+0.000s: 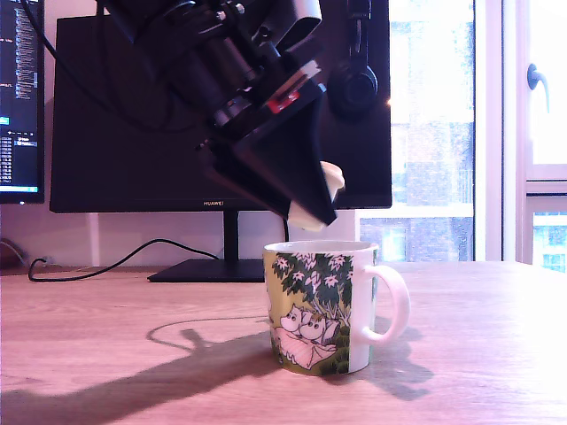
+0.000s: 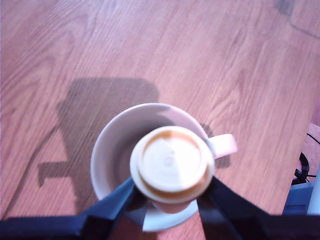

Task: Pick up the coffee capsules from the table one by one and drop them inside the nearest coffee cup

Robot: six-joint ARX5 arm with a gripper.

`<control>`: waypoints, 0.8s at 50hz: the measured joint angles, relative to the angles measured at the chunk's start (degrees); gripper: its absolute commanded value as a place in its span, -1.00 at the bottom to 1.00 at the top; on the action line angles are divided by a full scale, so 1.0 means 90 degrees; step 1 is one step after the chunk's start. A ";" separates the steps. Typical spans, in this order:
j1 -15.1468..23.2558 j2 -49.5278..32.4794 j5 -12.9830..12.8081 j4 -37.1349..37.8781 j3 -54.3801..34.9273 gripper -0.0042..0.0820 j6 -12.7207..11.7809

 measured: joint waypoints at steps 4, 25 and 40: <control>0.0000 0.0000 0.0007 0.0019 0.0000 0.93 -0.0012; 0.0000 0.0000 0.0085 0.0102 0.0000 -0.80 -0.0012; 0.0119 0.0000 0.0478 0.0653 0.0000 -0.91 -0.0012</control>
